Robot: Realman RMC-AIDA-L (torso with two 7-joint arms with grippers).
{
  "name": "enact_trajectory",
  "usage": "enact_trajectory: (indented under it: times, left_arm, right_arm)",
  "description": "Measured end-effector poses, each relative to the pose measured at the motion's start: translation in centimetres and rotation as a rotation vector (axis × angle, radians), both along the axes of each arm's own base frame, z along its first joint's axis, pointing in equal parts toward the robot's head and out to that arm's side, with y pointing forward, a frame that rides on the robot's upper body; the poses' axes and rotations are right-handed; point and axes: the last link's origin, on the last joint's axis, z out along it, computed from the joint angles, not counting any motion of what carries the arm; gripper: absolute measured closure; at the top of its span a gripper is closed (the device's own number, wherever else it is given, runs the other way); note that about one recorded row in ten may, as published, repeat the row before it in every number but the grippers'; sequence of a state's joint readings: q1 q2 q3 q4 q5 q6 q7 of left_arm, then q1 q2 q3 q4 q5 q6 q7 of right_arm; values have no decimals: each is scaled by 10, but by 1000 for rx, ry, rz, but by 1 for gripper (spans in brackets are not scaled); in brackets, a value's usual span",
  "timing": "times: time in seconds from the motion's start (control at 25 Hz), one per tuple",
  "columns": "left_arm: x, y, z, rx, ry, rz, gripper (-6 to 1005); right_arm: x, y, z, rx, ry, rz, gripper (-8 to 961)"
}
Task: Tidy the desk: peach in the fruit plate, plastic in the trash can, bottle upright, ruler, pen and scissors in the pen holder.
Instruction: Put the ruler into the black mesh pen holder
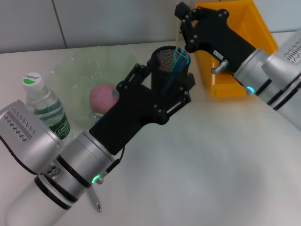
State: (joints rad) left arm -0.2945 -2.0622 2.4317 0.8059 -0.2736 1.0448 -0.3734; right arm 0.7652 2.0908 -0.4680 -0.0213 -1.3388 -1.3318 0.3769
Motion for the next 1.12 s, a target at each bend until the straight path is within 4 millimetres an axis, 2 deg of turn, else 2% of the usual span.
enact_trajectory:
  times: [0.56, 1.12]
  left_arm:
    - [-16, 4, 6, -22, 15, 29, 134]
    - [-21, 6, 10, -11, 15, 45, 134]
  right_arm:
    - [-14, 22, -20, -98, -23, -100, 943]
    - [-6, 26, -27, -142, -27, -186, 942]
